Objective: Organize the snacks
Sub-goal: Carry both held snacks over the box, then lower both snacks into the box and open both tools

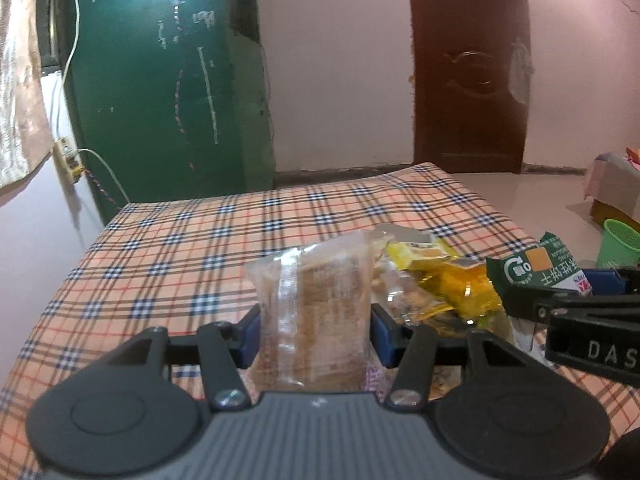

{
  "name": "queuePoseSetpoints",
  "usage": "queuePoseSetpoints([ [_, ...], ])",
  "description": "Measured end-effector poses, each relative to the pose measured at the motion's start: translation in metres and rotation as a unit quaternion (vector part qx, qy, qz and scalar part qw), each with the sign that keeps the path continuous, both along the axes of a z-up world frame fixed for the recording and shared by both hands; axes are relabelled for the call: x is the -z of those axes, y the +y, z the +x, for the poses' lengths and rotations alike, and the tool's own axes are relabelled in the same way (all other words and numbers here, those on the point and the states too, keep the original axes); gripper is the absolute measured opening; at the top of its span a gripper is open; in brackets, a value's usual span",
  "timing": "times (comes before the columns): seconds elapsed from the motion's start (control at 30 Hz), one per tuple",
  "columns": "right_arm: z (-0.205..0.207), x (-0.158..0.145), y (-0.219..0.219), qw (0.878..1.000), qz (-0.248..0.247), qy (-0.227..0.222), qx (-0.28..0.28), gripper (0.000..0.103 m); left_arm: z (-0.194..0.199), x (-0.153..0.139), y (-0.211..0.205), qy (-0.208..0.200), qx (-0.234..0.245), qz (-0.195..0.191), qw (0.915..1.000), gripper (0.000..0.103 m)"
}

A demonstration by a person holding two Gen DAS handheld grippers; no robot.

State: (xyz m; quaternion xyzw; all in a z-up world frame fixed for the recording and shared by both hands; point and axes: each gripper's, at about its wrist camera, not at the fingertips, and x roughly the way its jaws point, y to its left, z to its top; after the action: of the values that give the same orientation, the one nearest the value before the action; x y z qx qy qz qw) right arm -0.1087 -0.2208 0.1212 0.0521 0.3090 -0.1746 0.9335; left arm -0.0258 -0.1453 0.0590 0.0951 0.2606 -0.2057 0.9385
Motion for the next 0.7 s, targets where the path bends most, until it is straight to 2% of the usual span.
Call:
queuePoseSetpoints([
  [0.23,-0.018,0.005,-0.025,1.0,0.006,0.002,0.019,0.056,-0.004,0.005,-0.014,0.01,0.018,-0.001,0.9998,0.053],
  [0.7,0.001,0.017,-0.015,1.0,0.013,0.018,0.02,0.056,0.007,0.012,-0.025,0.014,0.03,0.0,0.9994,0.053],
])
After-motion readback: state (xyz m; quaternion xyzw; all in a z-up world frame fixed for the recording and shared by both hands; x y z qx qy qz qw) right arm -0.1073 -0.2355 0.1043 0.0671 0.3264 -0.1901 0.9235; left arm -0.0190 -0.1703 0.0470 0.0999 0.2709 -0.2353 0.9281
